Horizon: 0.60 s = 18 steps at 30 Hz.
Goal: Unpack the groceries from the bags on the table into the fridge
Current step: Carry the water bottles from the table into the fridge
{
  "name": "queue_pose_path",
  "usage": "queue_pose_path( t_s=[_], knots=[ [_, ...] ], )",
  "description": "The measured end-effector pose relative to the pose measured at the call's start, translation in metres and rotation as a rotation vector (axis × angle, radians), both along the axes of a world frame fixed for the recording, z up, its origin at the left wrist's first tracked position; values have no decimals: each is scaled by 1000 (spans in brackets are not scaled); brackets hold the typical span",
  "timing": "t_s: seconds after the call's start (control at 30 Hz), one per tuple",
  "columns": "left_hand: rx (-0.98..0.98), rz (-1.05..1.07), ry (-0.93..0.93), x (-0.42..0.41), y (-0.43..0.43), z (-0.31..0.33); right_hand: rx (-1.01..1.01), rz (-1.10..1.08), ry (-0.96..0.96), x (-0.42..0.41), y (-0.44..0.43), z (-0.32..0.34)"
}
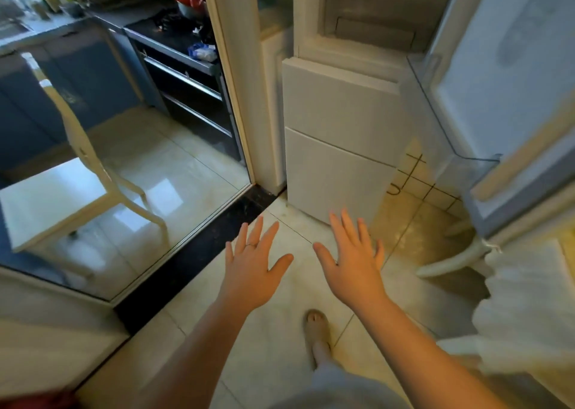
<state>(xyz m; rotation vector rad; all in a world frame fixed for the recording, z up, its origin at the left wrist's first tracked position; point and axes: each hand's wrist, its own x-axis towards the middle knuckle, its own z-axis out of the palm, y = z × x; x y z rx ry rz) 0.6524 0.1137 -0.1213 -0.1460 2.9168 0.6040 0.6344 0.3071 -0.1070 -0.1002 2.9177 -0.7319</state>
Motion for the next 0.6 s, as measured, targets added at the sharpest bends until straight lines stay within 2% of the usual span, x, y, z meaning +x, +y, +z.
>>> queue_pose_path(
  t_s=[0.27,0.6],
  knots=[
    [54,-163,-50,66,70,-12,27,-117,-49,94,75,-5],
    [92,-370,-38,113,233,-8,39,-300,-28,180,227,-6]
  ],
)
